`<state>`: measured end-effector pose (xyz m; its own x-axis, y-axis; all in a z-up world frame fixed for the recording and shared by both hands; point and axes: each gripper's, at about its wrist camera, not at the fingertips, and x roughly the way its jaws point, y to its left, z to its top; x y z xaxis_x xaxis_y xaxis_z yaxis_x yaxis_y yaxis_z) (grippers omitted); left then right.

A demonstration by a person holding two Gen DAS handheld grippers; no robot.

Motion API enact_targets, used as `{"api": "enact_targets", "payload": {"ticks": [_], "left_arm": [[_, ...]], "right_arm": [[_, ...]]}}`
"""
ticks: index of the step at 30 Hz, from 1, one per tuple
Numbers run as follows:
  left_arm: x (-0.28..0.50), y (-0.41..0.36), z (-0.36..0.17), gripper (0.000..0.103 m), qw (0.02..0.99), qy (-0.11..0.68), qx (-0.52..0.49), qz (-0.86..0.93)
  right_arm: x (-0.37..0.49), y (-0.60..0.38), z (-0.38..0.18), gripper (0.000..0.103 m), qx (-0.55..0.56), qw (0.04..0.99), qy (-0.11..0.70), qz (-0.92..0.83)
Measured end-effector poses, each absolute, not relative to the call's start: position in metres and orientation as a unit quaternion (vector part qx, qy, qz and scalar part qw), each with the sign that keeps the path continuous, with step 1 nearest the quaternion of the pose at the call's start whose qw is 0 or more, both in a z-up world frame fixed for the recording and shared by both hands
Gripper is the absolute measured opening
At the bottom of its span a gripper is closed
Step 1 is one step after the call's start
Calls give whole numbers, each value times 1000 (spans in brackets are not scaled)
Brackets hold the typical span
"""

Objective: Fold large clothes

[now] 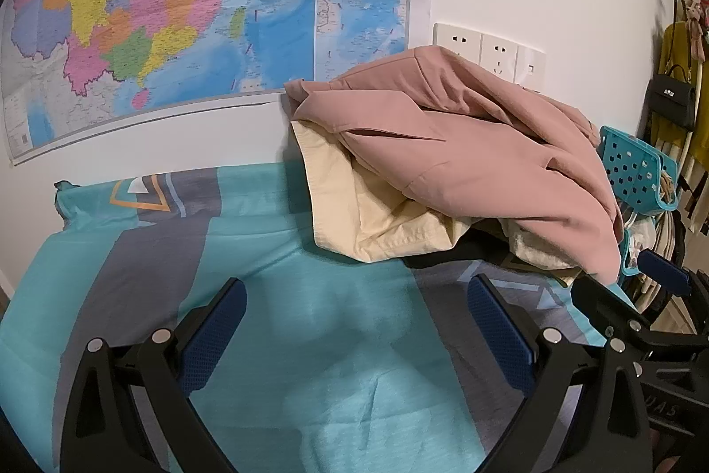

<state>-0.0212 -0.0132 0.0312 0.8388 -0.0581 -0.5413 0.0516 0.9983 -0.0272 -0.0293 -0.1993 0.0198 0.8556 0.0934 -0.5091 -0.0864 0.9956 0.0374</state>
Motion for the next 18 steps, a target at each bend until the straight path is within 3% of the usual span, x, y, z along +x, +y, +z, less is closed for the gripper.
{"api": "enact_targets", "payload": {"ticks": [18], "left_arm": [[-16, -15, 33, 96, 958, 284, -7, -32]], "right_arm": [[-29, -203, 21, 98, 7, 964, 260, 48]]}}
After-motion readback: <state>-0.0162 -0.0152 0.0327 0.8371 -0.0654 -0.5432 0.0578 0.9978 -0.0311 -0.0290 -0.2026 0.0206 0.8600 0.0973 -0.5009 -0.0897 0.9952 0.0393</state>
